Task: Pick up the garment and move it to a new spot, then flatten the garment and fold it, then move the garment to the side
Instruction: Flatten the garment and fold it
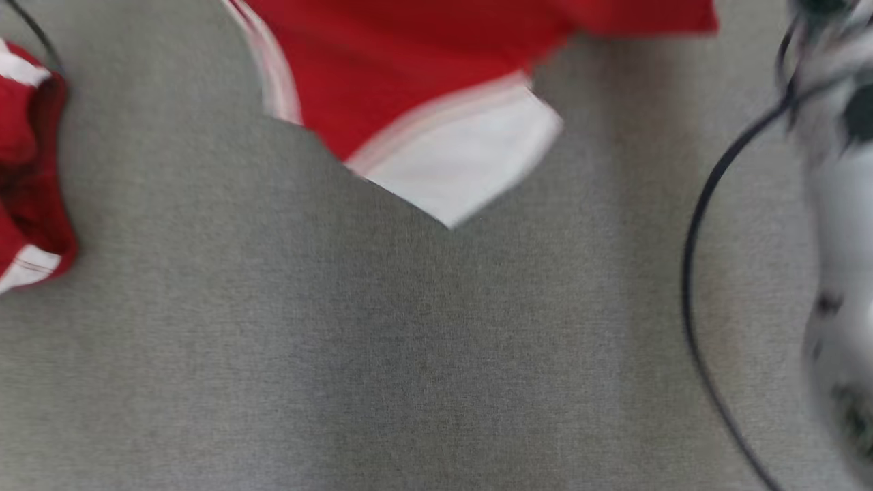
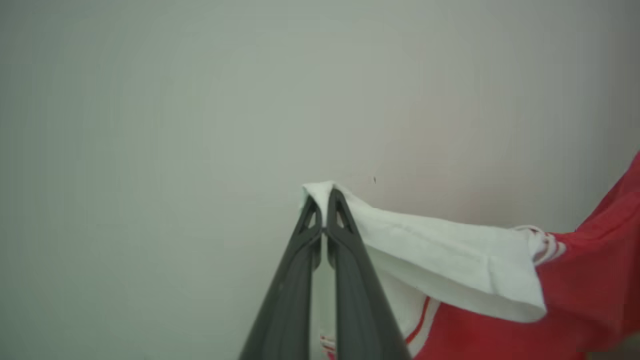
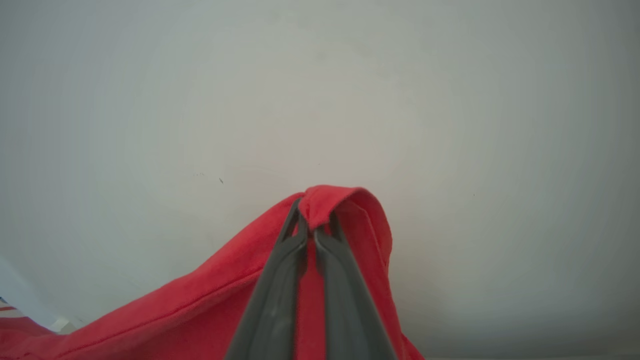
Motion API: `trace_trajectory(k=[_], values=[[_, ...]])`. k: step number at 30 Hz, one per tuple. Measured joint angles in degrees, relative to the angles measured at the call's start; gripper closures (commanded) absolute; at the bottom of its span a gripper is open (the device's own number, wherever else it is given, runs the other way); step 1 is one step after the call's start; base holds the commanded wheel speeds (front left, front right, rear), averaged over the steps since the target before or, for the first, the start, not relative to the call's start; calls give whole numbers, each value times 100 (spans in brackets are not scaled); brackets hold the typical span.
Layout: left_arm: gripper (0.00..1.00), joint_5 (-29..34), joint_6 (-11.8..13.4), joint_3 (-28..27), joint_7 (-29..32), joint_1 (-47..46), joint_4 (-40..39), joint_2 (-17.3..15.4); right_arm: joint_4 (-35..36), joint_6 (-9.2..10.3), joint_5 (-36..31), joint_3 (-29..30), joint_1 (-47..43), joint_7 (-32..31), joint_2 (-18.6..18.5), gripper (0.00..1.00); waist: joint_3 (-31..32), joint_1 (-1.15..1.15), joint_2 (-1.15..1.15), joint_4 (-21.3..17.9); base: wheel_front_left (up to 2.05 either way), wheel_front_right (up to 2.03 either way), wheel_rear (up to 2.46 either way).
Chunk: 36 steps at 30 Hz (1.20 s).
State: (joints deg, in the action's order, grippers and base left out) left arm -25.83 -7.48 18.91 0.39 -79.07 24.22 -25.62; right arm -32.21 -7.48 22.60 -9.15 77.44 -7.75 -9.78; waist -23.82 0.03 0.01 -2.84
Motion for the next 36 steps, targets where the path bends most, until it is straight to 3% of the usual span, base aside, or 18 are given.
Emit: trace_trajectory(k=[3, 9, 16, 22, 29, 36], values=[[100, 96, 1, 47, -1, -1128, 613, -99, -639, 0, -3, 113, 1067, 26, 29, 100, -338, 0, 0, -24, 0, 0, 0], [100, 364, 0, 331, -357, -2832, 1663, 29, -1884, 0, -449, 467, 2479, 447, 25, 100, -885, 1, 1, -57, 0, 0, 0], [100, 444, 0, 782, -770, -4175, 2655, 337, -2995, 0, -1103, 968, 3655, 887, -144, 100, -1166, -1, 1, -28, 0, 0, 0], [100, 366, 0, 855, -1237, -4975, 3236, 638, -3423, 0, -1655, 1191, 4433, 1283, -147, 100, -1342, -4, -1, 59, 0, 0, 0], [100, 68, 1, 917, -1463, -4953, 3609, 790, -3775, 0, -1710, 953, 4448, 1612, 113, 100, -1688, -1, 0, 96, 0, 0, 0], [100, -315, 1, 889, -1532, -3584, 3054, 724, -3976, 0, -1154, 348, 3252, 1682, 215, 100, -1563, -1, 0, 78, 0, 0, 0]])
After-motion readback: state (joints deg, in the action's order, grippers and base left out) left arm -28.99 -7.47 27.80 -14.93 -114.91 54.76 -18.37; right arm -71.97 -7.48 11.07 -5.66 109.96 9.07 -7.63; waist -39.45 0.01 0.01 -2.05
